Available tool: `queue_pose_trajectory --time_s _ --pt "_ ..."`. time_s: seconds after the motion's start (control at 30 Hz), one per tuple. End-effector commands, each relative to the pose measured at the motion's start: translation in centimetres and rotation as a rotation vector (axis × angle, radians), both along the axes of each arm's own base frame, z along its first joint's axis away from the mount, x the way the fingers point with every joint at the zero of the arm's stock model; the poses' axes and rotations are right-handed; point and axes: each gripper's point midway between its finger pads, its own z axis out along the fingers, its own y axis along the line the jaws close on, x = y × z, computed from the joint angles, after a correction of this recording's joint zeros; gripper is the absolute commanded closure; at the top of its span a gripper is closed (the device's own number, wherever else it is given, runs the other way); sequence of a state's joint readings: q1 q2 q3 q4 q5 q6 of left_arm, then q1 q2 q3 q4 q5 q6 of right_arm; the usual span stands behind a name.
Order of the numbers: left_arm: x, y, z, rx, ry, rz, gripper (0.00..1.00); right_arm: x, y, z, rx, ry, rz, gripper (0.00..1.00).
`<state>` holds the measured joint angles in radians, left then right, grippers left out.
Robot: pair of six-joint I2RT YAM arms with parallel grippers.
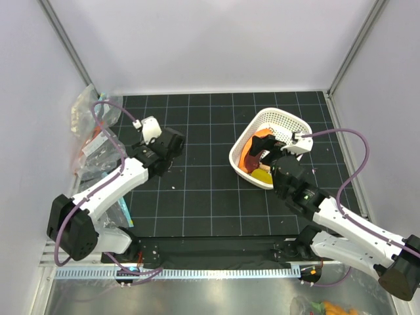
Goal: Place the food in the zip-top bag and seal the zipper
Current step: Pick up the zipper food storage bag at the center of the board.
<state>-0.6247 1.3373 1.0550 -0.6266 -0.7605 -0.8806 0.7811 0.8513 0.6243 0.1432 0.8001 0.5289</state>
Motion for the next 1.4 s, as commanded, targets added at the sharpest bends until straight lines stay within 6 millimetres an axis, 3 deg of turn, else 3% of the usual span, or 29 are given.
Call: queue_pose_trajectory --time_s 0.0,0.17,0.3,0.4,0.47,0.73,0.87,0.97,1.0,1.13,1.23,1.27,1.37 --pt "-0.4 3.0 -0.2 -0.068 -0.045 0.169 0.00 0.3 0.1 2.2 0.042 -0.059 0.003 0.01" --pt "-1.0 5.3 -1.3 -0.166 -0.075 0.258 0.00 0.4 0.6 1.8 0.030 -0.060 0.021 0.00" --pt "-2.1 8.5 -1.6 -0.195 -0.126 0.406 0.02 0.6 1.0 1.5 0.017 -0.053 0.037 0.00" --pt "-2.6 10.9 -3.1 -0.275 -0.169 0.557 0.06 0.6 1.3 1.8 0.010 -0.055 0.054 0.01" --pt "-2.5 11.6 -3.9 -0.340 -0.157 0.602 0.08 0.5 1.3 1.9 -0.001 -0.059 0.061 0.00" --pt "-2.7 16.6 -4.3 -0.283 -0.092 0.835 0.02 0.6 1.8 1.7 -0.035 -0.060 0.088 0.00" --pt "-1.6 18.4 -4.1 -0.291 -0.126 0.885 0.03 0.6 2.1 1.7 -0.039 -0.056 0.103 0.00" --pt "-0.2 19.9 -2.9 -0.235 -0.161 0.892 0.05 0.4 2.1 2.0 -0.032 -0.062 0.112 0.00" --pt "0.7 20.2 -1.5 -0.226 -0.195 0.897 0.04 0.2 2.1 2.2 -0.028 -0.067 0.118 0.01" --pt "3.1 20.6 -0.8 -0.220 -0.194 0.901 0.05 0.1 1.9 2.4 -0.024 -0.072 0.116 0.01" --pt "4.3 20.8 -2.8 -0.212 -0.149 0.925 0.08 -0.1 1.9 2.8 -0.014 -0.081 0.125 0.00" --pt "4.2 21.8 -4.7 -0.206 -0.109 0.967 0.08 -0.1 2.0 2.7 -0.018 -0.078 0.128 0.00" --pt "4.4 22.9 -7.7 -0.277 -0.055 1.022 0.11 -0.2 1.9 3.0 -0.012 -0.085 0.131 0.00"
